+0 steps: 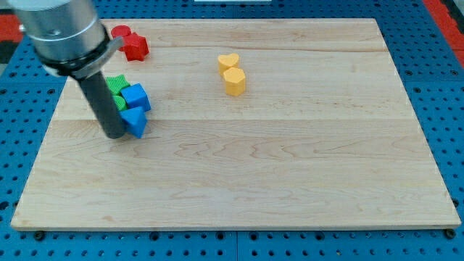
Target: Place blue triangle left to yellow hexagon
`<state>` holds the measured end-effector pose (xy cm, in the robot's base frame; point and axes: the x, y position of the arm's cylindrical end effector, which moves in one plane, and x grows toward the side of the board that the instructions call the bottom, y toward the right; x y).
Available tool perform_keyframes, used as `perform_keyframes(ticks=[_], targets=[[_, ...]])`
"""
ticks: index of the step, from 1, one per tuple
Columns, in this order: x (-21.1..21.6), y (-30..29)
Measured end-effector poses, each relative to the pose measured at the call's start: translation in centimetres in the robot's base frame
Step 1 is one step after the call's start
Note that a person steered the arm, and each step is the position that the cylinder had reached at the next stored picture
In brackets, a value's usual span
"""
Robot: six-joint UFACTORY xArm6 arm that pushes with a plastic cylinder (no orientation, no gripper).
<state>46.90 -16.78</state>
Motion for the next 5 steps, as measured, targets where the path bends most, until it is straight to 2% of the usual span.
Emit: perform_keyframes(ticks=[1, 3, 5], targets=[[-0.4, 3.1], [-6.3, 3.5], [-6.0, 12.8]])
